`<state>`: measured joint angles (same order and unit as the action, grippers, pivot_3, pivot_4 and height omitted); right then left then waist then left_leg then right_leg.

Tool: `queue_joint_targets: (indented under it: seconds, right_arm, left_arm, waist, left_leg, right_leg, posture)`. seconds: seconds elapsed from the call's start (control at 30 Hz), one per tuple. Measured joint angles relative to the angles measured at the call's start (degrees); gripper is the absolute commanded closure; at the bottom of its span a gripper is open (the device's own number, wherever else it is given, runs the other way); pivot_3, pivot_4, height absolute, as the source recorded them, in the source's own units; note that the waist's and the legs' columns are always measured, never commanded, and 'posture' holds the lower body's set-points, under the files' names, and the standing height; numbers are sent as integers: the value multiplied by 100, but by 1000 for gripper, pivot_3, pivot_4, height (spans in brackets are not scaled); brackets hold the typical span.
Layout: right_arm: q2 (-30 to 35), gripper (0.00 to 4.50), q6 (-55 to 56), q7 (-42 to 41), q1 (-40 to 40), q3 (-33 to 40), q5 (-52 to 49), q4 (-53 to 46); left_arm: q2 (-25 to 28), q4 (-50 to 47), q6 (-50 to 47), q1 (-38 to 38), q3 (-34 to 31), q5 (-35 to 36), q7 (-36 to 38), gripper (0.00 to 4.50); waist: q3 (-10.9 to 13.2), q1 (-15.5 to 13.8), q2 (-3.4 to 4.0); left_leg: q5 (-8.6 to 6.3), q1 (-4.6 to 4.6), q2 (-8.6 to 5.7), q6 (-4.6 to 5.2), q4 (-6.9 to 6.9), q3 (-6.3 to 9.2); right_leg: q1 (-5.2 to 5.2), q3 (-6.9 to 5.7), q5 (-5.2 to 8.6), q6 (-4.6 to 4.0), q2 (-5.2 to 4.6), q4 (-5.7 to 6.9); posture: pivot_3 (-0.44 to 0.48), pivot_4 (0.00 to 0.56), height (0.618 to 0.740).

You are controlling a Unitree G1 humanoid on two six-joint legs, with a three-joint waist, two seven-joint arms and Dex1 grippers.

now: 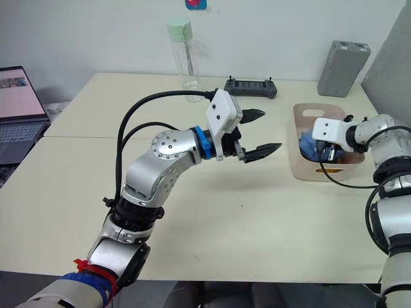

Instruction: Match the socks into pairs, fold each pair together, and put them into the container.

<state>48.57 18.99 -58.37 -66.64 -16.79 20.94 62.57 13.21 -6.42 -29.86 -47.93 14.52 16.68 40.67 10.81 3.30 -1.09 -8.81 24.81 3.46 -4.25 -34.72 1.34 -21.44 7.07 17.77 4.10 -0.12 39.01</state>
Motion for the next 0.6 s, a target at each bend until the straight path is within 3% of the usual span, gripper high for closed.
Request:
queue_joint_targets:
  seconds: [0.1, 0.17, 0.23, 0.33, 0.5, 0.6]
  right_arm:
    - [187, 4288, -225, -215, -234, 416, -404, -540]
    - [171, 3842, -503, -280, -229, 733, -733, -1071]
    - [-80, 3118, -1126, -331, 72, 1107, -1274, -1945]
    - [-907, 2094, -2511, -55, 1117, 1612, -2216, -3809]
    - [-2248, 184, -4257, 1095, 2797, 1695, -2958, -6333]
    - [-3045, 47, -4879, 1919, 3980, 1512, -3123, -7558]
  left_arm:
    - [245, -61, -11, 105, -164, 10, 10, 0]
    - [452, -152, 0, 277, -333, 27, 49, 0]
    - [717, -238, 23, 525, -510, 29, 106, 0]
    - [965, -345, 25, 1054, -904, 79, 38, 0]
    - [1090, -440, 441, 2173, -1517, -17, -371, 0]
    - [1106, -433, 715, 3120, -1745, -111, -580, 0]
  waist:
    - [2, 44, 4]
    - [2, 87, 4]
    - [1, 141, 5]
    - [-1, 162, 4]
    - [-3, 76, 3]
    - [-3, -15, 2]
  left_leg:
    - [0, -1, 3, 0, 5, 1]
    - [0, -3, 8, 0, 8, 3]
    - [0, -3, 12, 0, 8, 7]
    - [0, -3, 16, 0, 3, 18]
    - [0, 7, 11, -1, 0, 22]
    - [-1, 9, 11, -2, 4, 22]
  right_leg:
    - [0, -1, 0, 0, 2, 0]
    - [0, -3, 0, 0, 5, 1]
    - [2, -5, 0, -1, 8, 6]
    - [7, -14, 0, -1, 11, 14]
    - [1, -17, 0, -1, 6, 18]
    - [-1, -19, 1, -2, 5, 8]
  posture:
    - [0, 150, 740]
    - [0, 150, 740]
    - [0, 150, 740]
    - [0, 150, 740]
    - [0, 150, 740]
    - [0, 150, 740]
